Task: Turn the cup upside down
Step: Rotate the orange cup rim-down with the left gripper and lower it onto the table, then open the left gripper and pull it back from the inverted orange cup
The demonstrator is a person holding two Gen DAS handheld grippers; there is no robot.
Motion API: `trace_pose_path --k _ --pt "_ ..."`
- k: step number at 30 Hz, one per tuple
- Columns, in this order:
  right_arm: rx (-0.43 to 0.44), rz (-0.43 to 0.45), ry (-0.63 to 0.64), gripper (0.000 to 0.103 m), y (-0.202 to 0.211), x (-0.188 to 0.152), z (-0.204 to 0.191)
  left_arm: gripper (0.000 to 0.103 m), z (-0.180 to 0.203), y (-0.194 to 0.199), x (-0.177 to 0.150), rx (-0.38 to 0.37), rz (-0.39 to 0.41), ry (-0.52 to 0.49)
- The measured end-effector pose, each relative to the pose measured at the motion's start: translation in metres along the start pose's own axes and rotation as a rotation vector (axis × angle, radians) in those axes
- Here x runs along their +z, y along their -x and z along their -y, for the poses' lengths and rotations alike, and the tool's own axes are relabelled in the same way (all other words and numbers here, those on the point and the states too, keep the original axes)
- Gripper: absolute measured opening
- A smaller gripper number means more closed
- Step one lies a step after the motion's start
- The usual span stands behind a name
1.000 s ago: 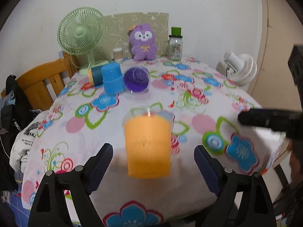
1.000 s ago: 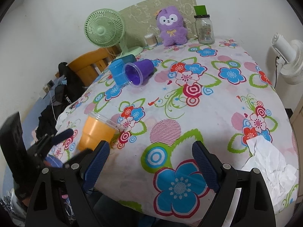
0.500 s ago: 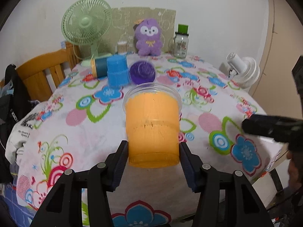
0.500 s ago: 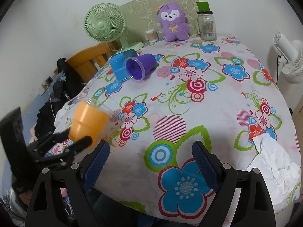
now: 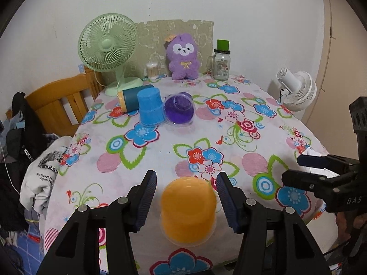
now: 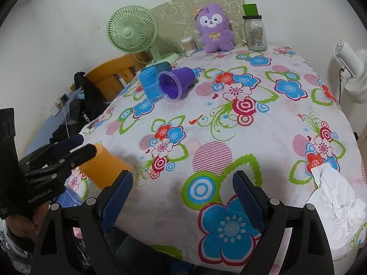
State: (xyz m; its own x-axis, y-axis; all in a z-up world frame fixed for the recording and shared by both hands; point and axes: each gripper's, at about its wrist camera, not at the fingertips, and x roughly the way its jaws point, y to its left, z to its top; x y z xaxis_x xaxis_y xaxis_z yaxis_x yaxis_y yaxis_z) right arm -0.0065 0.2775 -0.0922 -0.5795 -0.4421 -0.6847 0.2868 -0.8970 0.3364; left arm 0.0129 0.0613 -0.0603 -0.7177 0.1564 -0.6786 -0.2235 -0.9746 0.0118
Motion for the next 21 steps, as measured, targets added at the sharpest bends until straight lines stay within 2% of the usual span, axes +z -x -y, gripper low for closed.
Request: trace_pose_path --k 8,14,18,21 --pt "-0.003 0.004 -0.012 0.091 0.001 -0.002 0.004 0.057 -0.002 -0.001 -0.004 0.0 -0.002 0.012" --pt "-0.002 0.002 -0.001 0.091 0.0 0.0 0.002 0.062 -0.003 0.002 -0.005 -0.002 0.003 0.025" --pt "-0.003 0.009 0.018 0.091 0.002 0.004 -0.006 0.077 -0.004 0.009 -0.003 -0.003 0.022 0.03" --pt "-0.004 0.019 0.028 0.091 0.004 0.008 -0.012 0.082 -0.007 0.014 -0.001 0.003 0.036 0.038"
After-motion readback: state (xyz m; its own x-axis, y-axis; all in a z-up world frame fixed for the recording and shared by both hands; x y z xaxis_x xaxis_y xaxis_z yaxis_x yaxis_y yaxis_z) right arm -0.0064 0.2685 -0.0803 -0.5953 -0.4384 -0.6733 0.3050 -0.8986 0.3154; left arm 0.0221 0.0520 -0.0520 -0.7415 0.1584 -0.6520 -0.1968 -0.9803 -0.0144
